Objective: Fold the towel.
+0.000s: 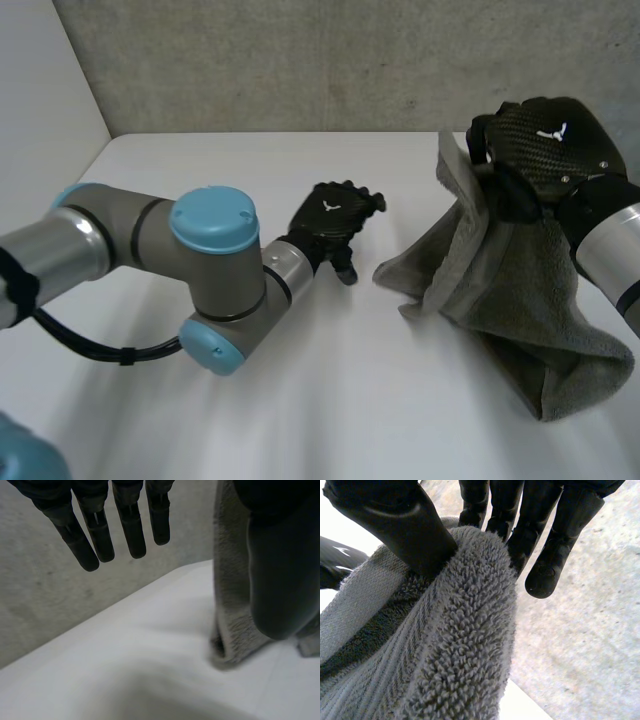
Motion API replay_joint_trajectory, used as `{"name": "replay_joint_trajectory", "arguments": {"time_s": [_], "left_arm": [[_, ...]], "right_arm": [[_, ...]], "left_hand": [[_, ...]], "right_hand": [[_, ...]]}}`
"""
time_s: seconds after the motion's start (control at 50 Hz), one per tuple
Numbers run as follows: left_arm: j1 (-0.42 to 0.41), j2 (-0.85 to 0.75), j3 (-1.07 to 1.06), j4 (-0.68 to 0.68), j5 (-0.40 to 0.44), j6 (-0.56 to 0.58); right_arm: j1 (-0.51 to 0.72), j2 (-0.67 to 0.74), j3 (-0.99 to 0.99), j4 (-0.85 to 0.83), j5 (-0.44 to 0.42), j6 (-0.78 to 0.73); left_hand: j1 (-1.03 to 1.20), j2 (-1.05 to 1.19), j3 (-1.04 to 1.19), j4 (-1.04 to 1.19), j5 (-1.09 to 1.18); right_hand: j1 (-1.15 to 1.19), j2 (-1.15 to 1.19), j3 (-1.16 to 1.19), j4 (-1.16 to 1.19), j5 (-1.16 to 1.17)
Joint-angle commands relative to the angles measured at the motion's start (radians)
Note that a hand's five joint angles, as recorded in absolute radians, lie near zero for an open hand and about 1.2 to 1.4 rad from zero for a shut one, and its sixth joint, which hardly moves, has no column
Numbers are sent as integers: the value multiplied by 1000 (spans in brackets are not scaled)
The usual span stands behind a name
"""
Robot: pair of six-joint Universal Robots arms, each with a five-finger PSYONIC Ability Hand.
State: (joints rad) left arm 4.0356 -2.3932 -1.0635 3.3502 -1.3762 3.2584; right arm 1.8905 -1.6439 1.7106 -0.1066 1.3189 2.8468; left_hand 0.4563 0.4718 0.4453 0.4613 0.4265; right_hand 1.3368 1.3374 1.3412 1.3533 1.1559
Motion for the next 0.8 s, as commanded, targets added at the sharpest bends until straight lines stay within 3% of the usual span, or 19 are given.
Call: {"name": "replay_joint_trajectory", "arguments": {"time_s": [0.02, 0.16, 0.8], "left_arm": [[-17, -116, 137, -47, 60, -83], [-36, -179, 230, -110, 74, -85], [-56, -305, 355, -107, 69, -81]], "right_arm": [[-1, -10, 35, 31, -47, -1], [-2, -14, 49, 31, -70, 2], [1, -10, 86, 21, -93, -1]], "left_hand": [[-99, -114, -88, -104, -244], [-81, -97, -70, -86, -226], [233, 217, 244, 228, 88]], "right_hand": [[59, 59, 55, 43, 66], [59, 59, 55, 43, 66], [59, 59, 55, 43, 66]]}}
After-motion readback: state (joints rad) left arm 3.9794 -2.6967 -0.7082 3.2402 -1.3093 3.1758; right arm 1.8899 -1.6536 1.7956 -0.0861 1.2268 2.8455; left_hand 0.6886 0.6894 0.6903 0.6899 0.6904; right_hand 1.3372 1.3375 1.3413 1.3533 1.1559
